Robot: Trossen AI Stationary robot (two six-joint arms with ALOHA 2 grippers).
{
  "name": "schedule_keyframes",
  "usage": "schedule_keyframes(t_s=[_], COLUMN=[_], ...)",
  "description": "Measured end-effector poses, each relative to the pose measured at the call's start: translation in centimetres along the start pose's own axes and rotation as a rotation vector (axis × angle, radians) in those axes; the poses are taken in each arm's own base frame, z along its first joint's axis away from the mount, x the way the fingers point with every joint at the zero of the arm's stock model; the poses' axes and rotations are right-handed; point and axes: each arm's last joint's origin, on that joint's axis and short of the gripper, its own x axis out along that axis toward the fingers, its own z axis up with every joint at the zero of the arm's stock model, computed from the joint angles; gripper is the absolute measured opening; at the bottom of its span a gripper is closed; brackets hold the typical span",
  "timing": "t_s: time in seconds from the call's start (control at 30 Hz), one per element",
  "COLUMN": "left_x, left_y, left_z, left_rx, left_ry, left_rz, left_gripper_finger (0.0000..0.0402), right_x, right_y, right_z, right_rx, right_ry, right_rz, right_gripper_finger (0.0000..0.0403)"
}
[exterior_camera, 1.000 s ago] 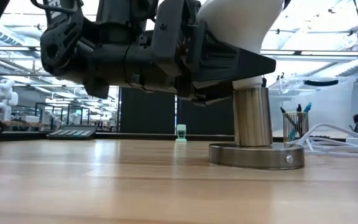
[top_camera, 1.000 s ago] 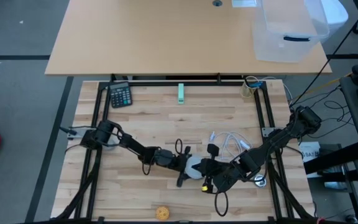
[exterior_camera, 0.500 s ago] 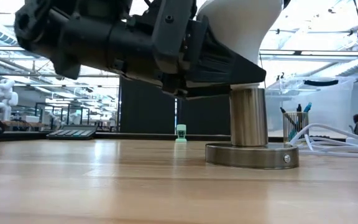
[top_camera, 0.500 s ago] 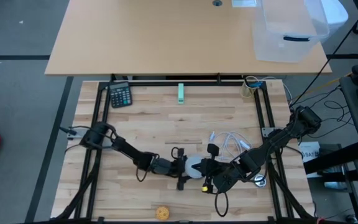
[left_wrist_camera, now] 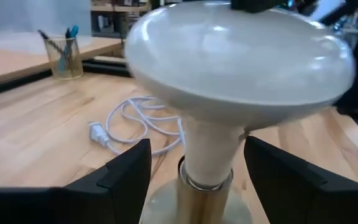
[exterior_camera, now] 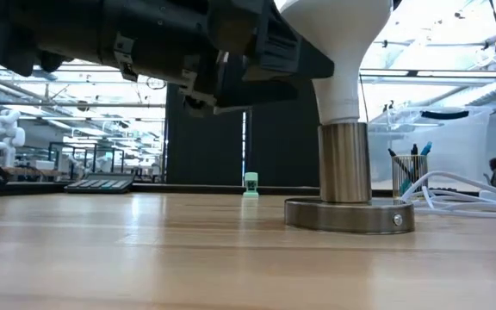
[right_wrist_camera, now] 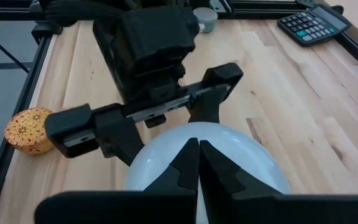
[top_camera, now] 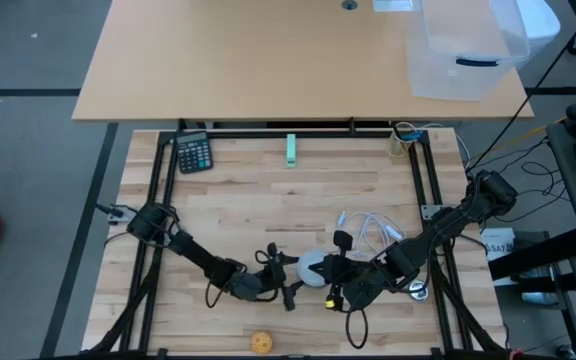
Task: Screw lightbulb
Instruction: Insert the white lightbulb into the silver lamp
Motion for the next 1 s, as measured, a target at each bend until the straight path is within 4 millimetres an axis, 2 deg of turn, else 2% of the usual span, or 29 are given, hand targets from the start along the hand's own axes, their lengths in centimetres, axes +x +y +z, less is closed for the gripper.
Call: schedule_keyframes(t_s=[0.17, 0.4, 0.73, 1.0], left_x=[0.4, 0.6, 1.4, 1.6], left_y=[0.2, 0.1, -0.5, -0.3], left_z=[-1.4, -2.2, -1.2, -1.3], left_rx=[-0.044, -0.091, -0.077, -0.071], left_ry=[0.008, -0.058, -0.079, -0.068], left_rz=[0.012, 0.002, -0.024, -0.025], left_gripper_finger=[0.0259, 0.0259, 0.0259, 0.0259], right_x=[0.0, 0.0, -0.1, -1.1], right_y=[0.0, 0.0, 0.0, 0.8], right_z=[0.0, 0.0, -0.2, -1.1], right_rx=[-0.006, -0.007, 0.069, 0.119], right_ry=[-0.003, -0.007, -0.001, -0.025], right_rz=[0.0, -0.012, -0.025, -0.083], right_gripper_finger=[0.0, 0.0, 0.0, 0.0])
